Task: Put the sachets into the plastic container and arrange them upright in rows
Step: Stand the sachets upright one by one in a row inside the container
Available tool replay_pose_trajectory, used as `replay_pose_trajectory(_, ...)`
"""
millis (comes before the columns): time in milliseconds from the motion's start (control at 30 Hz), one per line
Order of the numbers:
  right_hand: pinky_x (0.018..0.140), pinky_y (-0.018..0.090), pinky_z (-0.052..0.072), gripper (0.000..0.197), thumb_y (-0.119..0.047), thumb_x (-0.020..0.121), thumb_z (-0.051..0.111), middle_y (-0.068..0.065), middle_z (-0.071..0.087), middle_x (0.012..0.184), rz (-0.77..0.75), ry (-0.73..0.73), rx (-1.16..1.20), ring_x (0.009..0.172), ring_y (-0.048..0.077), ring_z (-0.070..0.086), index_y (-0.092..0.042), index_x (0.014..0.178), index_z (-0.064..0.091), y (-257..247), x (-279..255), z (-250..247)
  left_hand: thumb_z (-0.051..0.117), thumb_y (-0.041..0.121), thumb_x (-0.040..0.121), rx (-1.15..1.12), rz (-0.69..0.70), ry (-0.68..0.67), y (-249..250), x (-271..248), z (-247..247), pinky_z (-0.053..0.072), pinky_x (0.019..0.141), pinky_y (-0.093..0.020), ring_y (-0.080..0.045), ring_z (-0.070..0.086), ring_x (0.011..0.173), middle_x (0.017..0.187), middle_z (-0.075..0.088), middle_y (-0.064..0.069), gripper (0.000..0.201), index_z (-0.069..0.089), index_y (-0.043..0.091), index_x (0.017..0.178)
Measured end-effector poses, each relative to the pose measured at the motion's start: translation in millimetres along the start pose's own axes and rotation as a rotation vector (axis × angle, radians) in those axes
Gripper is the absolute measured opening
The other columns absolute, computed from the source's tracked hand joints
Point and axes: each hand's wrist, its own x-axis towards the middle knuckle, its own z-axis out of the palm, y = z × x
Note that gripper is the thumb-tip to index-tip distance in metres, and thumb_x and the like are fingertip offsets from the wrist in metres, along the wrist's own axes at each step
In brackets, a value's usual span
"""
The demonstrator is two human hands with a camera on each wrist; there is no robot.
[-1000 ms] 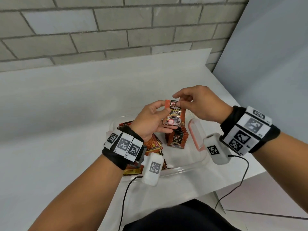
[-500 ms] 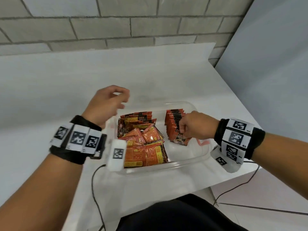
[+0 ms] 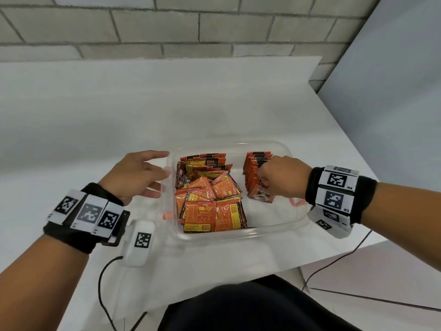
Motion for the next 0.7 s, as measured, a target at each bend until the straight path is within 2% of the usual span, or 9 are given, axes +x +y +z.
replay_pose_trajectory(167,0.045,0.024,0.025,0.011,-0.001,0.080,0.050,0.004,0.047,0.067,0.007,0.004,-0.025,0.052,0.015,0.034,-0.009,0.073,0.052,-1.5,-1.7,-1.1,0.071,0.013,0.084,-0.040,0.005,0.004,-2.5,1.5,-0.3,0.056,0.052,-0.026,-0.031,0.069,0.074,0.098,0.072,-0.013,0.038,0.060,0.029,0.116)
replay_pose_trajectory(267,0.045,0.024,0.026,0.010,-0.002,0.083,0.050,0.001,0.044,0.065,-0.002,-0.006,-0.031,0.055,0.017,0.038,-0.009,0.076,0.052,-2.7,-1.1,-1.1,0.070,0.012,0.084,-0.056,0.010,0.002,-3.8,2.3,-0.8,0.055,0.051,-0.026,-0.029,0.068,0.070,0.096,0.072,-0.013,0.040,0.060,0.027,0.119)
replay_pose_trajectory(533,0.045,0.024,0.028,0.008,-0.004,0.084,0.050,0.004,0.051,0.071,-0.009,0.002,-0.028,0.059,0.020,0.043,-0.007,0.079,0.056,-0.9,0.4,0.2,0.070,0.013,0.084,-0.066,0.028,-0.003,-7.1,4.1,-0.6,0.056,0.052,-0.027,-0.027,0.068,0.072,0.096,0.072,-0.013,0.037,0.060,0.029,0.117)
replay_pose_trajectory(700,0.046,0.024,0.026,0.007,-0.007,0.083,0.053,0.003,0.049,0.071,0.010,-0.004,0.006,0.053,0.015,0.035,-0.010,0.077,0.051,-0.2,-0.7,-1.3,0.070,0.014,0.085,-0.065,0.032,-0.001,-8.7,4.9,-1.3,0.054,0.050,-0.027,-0.024,0.068,0.069,0.096,0.072,-0.013,0.038,0.060,0.028,0.119)
